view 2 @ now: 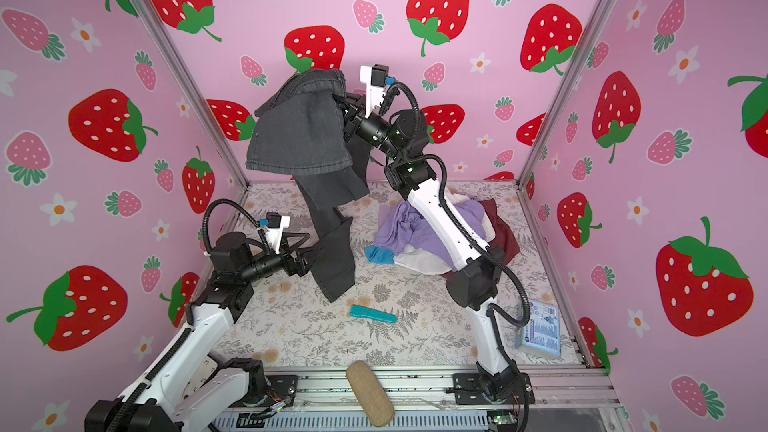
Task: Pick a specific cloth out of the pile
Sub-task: 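Carry the jeans toward the left gripper while the left gripper reaches to meet them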
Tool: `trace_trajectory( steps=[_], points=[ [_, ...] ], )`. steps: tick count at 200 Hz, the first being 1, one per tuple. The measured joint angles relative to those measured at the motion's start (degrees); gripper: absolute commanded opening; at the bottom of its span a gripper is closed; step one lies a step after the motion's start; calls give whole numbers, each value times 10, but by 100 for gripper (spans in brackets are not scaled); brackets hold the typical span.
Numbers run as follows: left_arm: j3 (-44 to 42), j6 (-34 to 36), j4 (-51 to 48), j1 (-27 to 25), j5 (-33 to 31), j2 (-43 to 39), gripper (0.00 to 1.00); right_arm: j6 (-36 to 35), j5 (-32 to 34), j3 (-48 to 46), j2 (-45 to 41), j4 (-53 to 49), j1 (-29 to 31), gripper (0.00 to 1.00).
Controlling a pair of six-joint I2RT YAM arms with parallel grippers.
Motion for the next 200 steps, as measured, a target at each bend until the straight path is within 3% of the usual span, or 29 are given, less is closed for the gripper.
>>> trace_trajectory(
  steps=[67,155,200],
  points=[
    [-3,0,-1,-2,7,-30,99,16,-14,-299,-2,-3,0,0],
    [-5,0,-1,-6,6,-46,99,15,-24,-466,-19,23,22,0],
    [-10,-1,1,-6,6,-44,99,-22,-28,-506,-9,-64,53,0]
  ],
)
